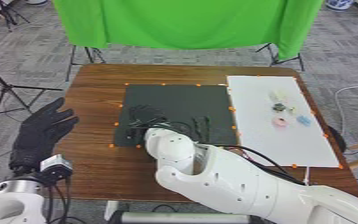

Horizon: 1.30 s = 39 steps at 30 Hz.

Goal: Arrange flowers

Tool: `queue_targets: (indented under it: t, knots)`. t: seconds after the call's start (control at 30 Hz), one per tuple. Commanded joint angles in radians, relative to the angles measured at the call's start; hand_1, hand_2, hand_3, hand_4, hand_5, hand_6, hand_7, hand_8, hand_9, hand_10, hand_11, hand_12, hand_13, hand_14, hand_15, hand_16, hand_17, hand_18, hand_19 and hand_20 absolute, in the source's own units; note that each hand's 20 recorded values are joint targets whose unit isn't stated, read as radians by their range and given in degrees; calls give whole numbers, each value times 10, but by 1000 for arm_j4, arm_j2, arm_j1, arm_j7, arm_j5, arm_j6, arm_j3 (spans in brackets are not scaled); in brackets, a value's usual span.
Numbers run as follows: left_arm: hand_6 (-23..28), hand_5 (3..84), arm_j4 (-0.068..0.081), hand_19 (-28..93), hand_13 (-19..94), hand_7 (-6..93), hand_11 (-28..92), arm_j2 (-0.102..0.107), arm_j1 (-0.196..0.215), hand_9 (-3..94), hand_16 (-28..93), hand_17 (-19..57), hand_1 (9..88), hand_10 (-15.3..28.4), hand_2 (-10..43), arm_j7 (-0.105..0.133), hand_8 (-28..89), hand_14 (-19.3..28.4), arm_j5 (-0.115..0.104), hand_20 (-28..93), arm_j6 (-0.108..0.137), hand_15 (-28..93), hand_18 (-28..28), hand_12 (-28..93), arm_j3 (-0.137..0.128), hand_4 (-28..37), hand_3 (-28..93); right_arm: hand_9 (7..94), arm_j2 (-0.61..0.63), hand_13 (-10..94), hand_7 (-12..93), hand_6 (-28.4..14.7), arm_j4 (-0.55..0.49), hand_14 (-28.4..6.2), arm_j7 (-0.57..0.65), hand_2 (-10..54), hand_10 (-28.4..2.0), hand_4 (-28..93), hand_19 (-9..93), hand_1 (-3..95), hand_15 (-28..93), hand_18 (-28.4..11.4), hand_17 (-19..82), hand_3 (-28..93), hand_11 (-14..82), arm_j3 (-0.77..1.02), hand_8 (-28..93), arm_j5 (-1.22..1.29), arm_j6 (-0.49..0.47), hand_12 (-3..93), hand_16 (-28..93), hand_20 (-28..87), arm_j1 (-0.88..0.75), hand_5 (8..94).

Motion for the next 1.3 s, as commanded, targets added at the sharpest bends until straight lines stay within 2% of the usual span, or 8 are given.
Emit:
queue_targets:
  t: [0.03,0.13,0.17,0.37,0.5,0.73,1.13,1.3]
  knots:
    - [99,358,-22,624,254,151,299,0,52,345,-104,-80,250,208,84,11,-106,265,0,-68,31,499,229,88,-9,-208,805,579,-15,577,284,-70,-41,-144,-46,-95,-198,-283,932,307,820,-250,278,883,489,39,-171,-62,-58,163,100,496,-15,594]
    - [99,359,-32,624,254,151,299,-10,77,345,-104,-80,250,208,83,15,-106,265,-4,-68,42,498,229,89,-17,-207,805,571,0,571,282,-72,-67,-147,-72,-95,-200,-283,932,302,822,-250,270,883,489,62,-171,-77,-83,162,98,493,-29,588]
    - [99,359,-31,624,254,151,299,-16,75,345,-104,-80,250,207,83,2,-106,265,1,-68,36,498,229,89,-19,-207,804,570,-10,570,281,-73,-88,-148,-112,-95,-200,-283,932,300,822,-251,269,883,490,143,-170,-142,-142,162,97,492,-102,587]
    - [99,359,-52,623,254,151,300,-42,126,346,-103,-80,250,207,84,19,-106,265,-5,-68,47,499,228,88,-31,-208,804,557,90,563,272,-76,-186,-149,-144,-95,-205,-283,932,296,826,-249,265,883,493,173,-169,-127,-99,160,90,485,-134,566]
    - [99,359,-55,623,254,152,299,-48,135,346,-104,-80,250,207,84,23,-106,265,-7,-67,54,499,228,88,-20,-208,803,553,159,562,262,-75,-249,-148,-145,-95,-206,-283,932,296,827,-248,264,883,489,250,-167,-130,-100,157,86,483,-188,558]
    - [99,359,-68,624,254,150,299,-58,162,346,-104,-81,250,207,85,28,-106,265,-6,-68,58,498,229,88,-25,-208,803,549,340,575,250,-79,-318,-145,-98,-95,-206,-283,932,294,856,-247,264,881,551,364,-163,-64,-72,174,93,481,-251,542]
    - [99,359,-70,625,254,151,299,-58,152,345,-103,-81,249,208,85,21,-106,265,-4,-68,57,498,230,88,-7,-208,803,519,610,539,223,-88,-342,-160,3,-95,-213,-283,932,282,827,-248,254,884,368,600,-153,21,13,133,76,459,-414,518]
    - [99,359,-70,625,255,151,298,-59,157,345,-103,-81,249,208,85,22,-106,266,-4,-69,60,498,230,88,-5,-209,804,516,676,536,218,-88,-343,-159,37,-95,-210,-283,932,281,824,-248,254,885,346,701,-150,28,36,137,74,458,-501,514]
